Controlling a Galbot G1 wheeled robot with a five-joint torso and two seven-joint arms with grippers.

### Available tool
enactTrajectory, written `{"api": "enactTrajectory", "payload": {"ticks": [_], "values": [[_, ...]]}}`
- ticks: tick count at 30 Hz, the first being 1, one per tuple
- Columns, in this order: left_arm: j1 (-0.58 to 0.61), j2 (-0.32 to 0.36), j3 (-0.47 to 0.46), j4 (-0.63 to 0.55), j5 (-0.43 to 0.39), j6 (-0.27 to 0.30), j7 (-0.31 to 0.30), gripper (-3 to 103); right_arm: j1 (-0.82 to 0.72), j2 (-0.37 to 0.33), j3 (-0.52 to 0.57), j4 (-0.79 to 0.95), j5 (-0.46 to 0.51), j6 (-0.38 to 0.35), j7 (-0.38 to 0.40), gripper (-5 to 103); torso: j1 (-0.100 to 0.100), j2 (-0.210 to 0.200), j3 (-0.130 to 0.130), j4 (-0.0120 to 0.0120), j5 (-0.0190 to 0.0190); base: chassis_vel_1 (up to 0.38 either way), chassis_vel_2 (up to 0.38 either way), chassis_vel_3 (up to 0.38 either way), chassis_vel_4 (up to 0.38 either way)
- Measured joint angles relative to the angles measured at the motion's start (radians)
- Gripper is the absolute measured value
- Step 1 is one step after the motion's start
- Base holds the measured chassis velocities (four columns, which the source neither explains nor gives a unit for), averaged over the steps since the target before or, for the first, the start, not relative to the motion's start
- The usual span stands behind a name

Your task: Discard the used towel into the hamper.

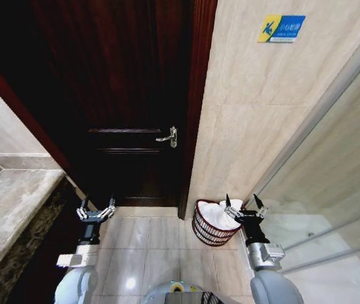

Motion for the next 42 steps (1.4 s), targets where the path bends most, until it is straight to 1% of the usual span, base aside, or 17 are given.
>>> {"api": "enactTrajectory", "payload": {"ticks": [13,16,23,32,42], "values": [[0.002,0.0,-0.003,0.005,0.001,-0.016,0.004,100,0.009,-0.003,0.0,0.007,-0.003,-0.012,-0.001,100,0.0,0.0,0.0,-0.0002,0.0,0.0,-0.071,-0.069,0.003],[0.001,0.001,-0.003,0.008,0.0,-0.025,0.003,100,0.004,-0.001,0.0,0.007,-0.003,-0.009,-0.001,100,0.0,0.0,0.0,-0.0007,0.0,-0.031,-0.092,-0.086,-0.013],[-0.001,-0.001,-0.005,0.013,-0.008,-0.044,0.002,100,-0.002,-0.001,0.003,0.008,-0.003,-0.004,-0.001,100,0.0,0.0,0.0,0.0,0.0,0.03,-0.04,-0.053,0.006],[0.005,-0.001,-0.006,0.009,-0.024,-0.044,0.003,100,-0.013,0.0,0.003,0.01,-0.003,0.007,-0.001,100,0.0,0.0,0.0,-0.0002,0.0,0.051,-0.051,-0.054,0.056],[0.007,-0.003,-0.006,0.008,-0.023,-0.043,0.028,100,-0.026,0.0,0.003,0.012,-0.005,0.018,0.0,100,0.0,0.0,0.0,-0.0003,0.0,0.079,-0.088,-0.074,0.082]]}}
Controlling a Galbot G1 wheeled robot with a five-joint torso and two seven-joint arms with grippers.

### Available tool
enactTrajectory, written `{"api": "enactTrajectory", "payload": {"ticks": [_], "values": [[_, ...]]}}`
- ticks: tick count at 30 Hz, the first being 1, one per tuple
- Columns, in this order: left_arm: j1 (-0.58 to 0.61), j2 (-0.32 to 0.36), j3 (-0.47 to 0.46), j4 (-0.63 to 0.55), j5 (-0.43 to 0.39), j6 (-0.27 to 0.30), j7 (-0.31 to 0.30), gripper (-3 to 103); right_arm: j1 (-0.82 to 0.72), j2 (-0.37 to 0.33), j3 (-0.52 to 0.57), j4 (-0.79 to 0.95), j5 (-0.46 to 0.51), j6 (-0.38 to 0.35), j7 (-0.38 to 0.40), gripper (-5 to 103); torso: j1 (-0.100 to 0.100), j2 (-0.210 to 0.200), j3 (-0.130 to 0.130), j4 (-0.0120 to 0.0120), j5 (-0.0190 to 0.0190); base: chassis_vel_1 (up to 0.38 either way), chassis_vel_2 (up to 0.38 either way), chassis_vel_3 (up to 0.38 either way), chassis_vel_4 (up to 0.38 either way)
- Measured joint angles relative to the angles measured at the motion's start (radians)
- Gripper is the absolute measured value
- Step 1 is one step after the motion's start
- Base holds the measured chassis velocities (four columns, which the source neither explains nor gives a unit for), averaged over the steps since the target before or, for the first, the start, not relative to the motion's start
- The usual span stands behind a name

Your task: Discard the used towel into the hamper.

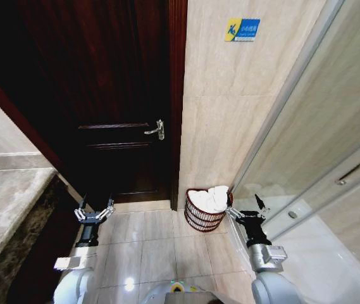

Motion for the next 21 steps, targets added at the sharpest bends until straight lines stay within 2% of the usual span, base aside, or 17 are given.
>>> {"api": "enactTrajectory", "payload": {"ticks": [21], "values": [[-0.009,0.0,-0.001,0.015,0.019,-0.008,0.031,100,0.002,0.001,0.0,-0.008,-0.006,0.011,0.0,100,0.0,0.0,0.0,0.0002,-0.0001,0.094,-0.051,-0.053,0.09]]}}
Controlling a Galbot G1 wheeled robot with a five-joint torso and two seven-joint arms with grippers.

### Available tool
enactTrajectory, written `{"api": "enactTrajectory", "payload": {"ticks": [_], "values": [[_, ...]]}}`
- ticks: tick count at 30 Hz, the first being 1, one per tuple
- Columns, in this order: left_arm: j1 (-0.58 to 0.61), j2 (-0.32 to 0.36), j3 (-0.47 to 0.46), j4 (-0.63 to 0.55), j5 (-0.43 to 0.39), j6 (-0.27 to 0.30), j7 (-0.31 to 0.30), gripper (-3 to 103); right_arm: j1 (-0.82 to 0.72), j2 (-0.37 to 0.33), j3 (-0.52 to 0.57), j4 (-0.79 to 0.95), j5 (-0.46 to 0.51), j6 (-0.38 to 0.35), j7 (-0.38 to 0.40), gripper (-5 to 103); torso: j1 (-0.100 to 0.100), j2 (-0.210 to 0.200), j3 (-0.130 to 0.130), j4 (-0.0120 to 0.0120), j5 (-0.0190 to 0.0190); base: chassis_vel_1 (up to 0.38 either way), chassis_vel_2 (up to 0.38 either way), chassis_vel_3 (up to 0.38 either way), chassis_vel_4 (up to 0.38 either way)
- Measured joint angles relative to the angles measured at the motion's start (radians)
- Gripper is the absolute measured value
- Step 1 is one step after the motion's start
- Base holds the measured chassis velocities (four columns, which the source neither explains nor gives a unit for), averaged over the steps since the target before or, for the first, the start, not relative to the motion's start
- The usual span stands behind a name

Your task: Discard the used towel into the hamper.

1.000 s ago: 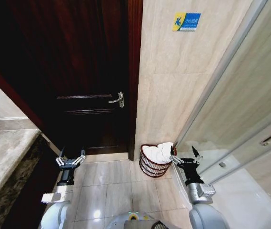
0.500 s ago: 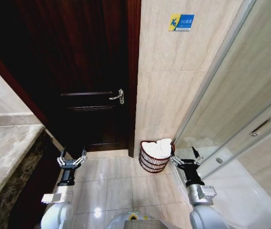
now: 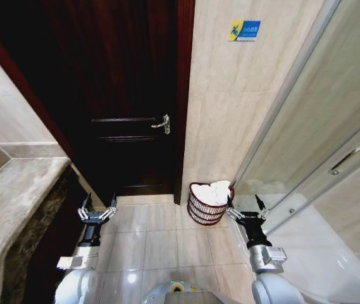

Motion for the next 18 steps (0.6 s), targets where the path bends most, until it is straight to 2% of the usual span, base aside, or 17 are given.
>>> {"api": "enactTrajectory", "payload": {"ticks": [18], "values": [[-0.007,0.0,-0.002,0.016,0.01,-0.023,0.002,100,0.0,0.002,-0.004,-0.004,-0.005,-0.001,0.0,100,0.0,0.0,0.0,-0.0001,0.0001,0.081,-0.055,-0.06,0.077]]}}
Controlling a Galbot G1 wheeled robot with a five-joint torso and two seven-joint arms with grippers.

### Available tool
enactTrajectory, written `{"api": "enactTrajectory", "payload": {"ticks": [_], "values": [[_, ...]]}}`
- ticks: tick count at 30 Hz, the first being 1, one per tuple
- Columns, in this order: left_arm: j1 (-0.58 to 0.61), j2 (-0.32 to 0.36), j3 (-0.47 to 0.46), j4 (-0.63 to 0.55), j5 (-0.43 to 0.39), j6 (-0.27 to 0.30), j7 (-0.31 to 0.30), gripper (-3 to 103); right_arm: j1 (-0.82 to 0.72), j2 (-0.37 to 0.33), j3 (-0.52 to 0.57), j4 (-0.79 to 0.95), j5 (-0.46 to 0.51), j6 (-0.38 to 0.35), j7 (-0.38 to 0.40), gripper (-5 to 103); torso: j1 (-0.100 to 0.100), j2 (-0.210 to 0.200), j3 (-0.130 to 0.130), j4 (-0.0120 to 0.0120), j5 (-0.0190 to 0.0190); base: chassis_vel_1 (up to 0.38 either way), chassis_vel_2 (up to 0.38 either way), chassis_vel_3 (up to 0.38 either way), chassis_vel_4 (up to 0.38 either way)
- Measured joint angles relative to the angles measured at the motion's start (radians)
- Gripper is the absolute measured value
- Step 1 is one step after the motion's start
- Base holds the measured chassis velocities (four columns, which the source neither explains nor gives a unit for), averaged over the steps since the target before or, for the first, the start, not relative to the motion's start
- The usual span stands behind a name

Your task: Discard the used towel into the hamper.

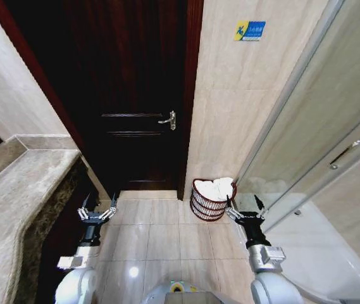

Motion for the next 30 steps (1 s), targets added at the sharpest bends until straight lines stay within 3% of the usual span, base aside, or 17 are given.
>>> {"api": "enactTrajectory", "payload": {"ticks": [30], "values": [[0.006,-0.008,-0.001,-0.007,0.003,-0.007,0.035,100,-0.021,-0.001,0.0,-0.002,0.001,0.03,0.0,100,0.0,0.0,0.0,0.0,0.0,0.073,-0.053,-0.055,0.079]]}}
